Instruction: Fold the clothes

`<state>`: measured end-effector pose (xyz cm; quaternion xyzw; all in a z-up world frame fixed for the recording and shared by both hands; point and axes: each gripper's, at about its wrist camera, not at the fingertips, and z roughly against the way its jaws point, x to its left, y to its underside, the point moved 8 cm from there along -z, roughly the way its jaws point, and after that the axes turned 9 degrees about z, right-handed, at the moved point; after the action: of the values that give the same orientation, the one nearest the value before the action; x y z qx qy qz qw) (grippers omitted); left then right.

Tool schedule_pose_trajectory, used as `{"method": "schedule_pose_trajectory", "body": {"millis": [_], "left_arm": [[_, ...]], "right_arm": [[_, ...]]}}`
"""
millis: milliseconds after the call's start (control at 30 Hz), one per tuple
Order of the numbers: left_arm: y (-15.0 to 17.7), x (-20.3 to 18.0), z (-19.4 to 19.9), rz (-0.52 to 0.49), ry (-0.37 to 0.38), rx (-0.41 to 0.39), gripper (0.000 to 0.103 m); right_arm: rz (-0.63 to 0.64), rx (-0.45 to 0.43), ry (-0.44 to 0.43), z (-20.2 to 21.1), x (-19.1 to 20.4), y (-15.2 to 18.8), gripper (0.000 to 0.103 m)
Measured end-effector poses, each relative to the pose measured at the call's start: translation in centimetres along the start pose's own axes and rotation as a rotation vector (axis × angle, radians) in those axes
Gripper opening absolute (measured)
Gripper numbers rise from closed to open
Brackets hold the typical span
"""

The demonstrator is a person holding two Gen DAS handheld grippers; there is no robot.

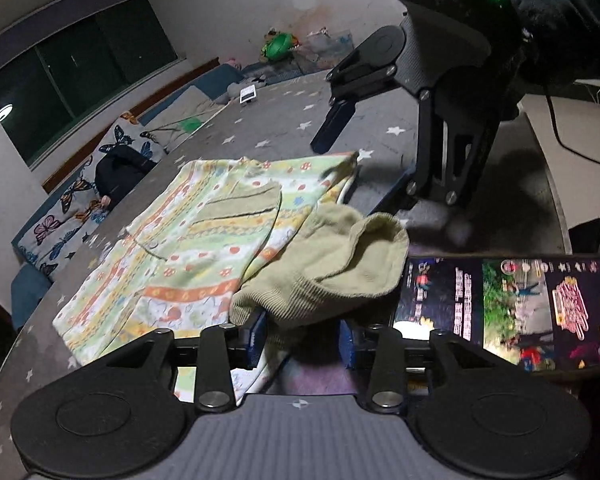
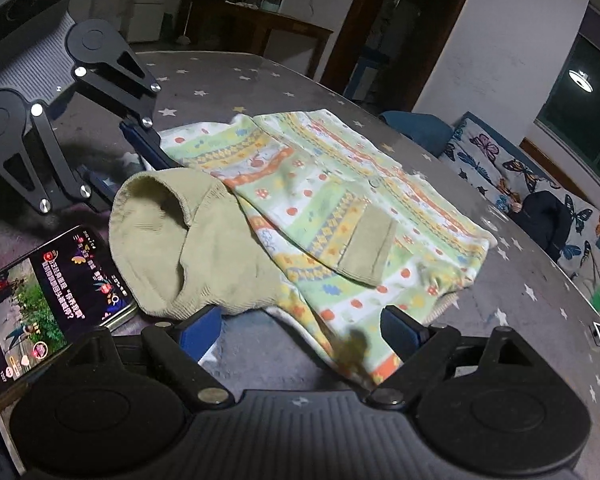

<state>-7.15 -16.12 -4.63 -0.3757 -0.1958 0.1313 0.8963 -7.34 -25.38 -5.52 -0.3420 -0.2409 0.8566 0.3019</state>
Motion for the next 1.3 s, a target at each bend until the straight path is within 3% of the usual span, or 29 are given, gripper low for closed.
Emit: {"method": "schedule_pose_trajectory", "body": {"millis": [67, 233, 500, 933, 1033, 1133, 1200, 1300], "left_arm": [[-0.1, 0.1, -0.2, 0.013, -0.004, -0.008, 0.021], [-0.8, 1.5, -0.1, 0.119, 0.001, -0.039, 0.012], [-2.7, 4.5, 0.1, 0.293, 0.011, -0.092, 0.010], [-3.9, 6.7, -0.9, 0.392, 0.028, -0.099, 0.011], [-3.9, 6.6, -0.8, 0.399, 0.036, -0.097, 0.011], [-3.7, 6.5, -0.6, 0.394, 0.037, -0.097, 0.014], [-3.6, 6.4, -0.4, 0.390, 0.036, -0.096, 0.015], [-3.4, 6.2, 0.0, 0.386, 0.031, -0.101, 0.016]], "right_arm": [[0.002, -0.008, -0.004, -0.1, 0.1, -0.3, 0.089], [-0.029, -0.027, -0.021, 0.1, -0.3, -0.1, 0.089], [-0.039, -0.035, -0.032, 0.5, -0.6, 0.1, 0.093], [-0.138, -0.055, -0.076, -1.1, -1.3, -0.6, 0.092], [-0.161, -0.060, -0.086, -1.4, -1.5, -0.7, 0.081], [-0.184, -0.064, -0.097, -1.8, -1.7, -0.9, 0.058], [-0.199, -0.068, -0.103, -2.0, -1.8, -1.0, 0.035], [-0.222, -0.072, -0.114, -2.4, -2.0, -1.2, 0.024]]}}
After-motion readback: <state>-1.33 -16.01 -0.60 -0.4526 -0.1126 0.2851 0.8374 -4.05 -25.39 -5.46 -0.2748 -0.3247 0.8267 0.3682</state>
